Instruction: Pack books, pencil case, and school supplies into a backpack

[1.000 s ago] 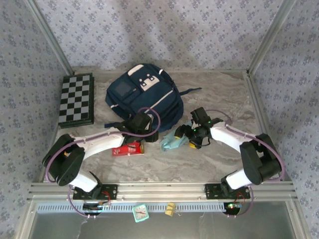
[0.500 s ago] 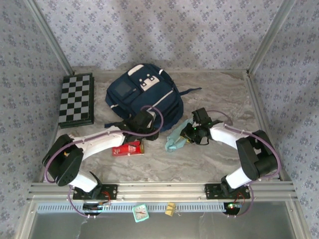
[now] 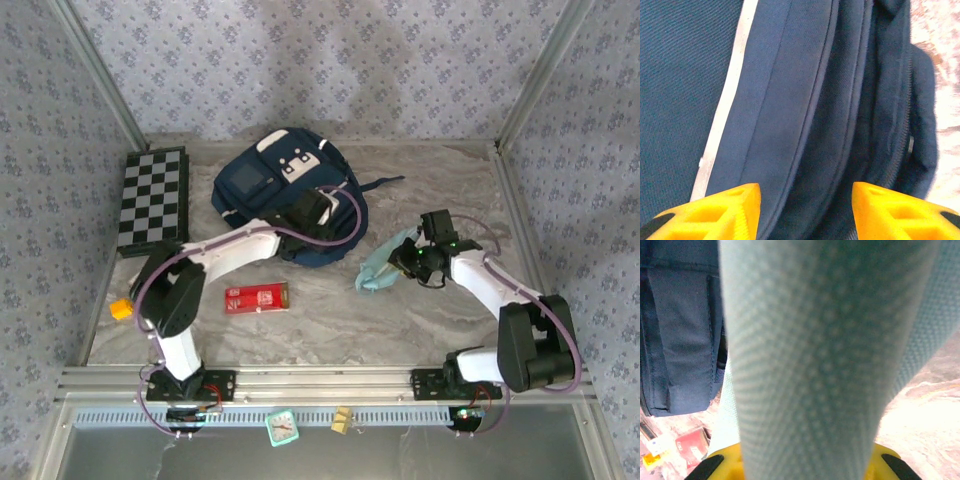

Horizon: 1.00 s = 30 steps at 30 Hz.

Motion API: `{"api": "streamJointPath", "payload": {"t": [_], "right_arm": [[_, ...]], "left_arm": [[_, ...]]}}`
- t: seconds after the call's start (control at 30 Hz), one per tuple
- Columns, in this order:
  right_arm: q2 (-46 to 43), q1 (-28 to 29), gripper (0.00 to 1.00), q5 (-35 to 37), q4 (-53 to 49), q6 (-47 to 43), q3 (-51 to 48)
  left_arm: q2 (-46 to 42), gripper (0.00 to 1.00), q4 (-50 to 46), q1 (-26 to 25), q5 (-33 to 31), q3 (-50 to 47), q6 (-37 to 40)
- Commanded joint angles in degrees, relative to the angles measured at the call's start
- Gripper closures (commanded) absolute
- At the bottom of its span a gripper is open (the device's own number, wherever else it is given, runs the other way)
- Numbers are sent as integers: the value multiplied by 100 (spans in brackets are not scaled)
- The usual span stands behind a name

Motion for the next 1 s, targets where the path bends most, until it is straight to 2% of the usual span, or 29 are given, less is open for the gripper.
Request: {"api": "streamJointPath", "payload": {"t": [0.0, 0.2, 0.3, 0.5, 0.77, 0.97], "right_arm": [[-142, -89, 81, -183, -186, -210, -10], [-108, -176, 81, -279, -141, -216, -55], [-97, -221, 82, -311, -125, -232, -41], [-73, -304, 82, -367, -240, -431, 122], [51, -242, 81, -611, -544, -994, 886], [702, 162, 79, -765, -625, -1311, 1948]], "left_arm": [[446, 48, -314, 41, -588, 581, 610], [1352, 51, -472, 152, -1471, 1291, 875], [1464, 64, -464, 178, -1590, 1453, 920], [1254, 100, -618, 186, -1498, 1797, 954], [486, 100, -1413, 151, -856, 2576, 230], [646, 100, -2431, 147, -903, 4052, -362]]}}
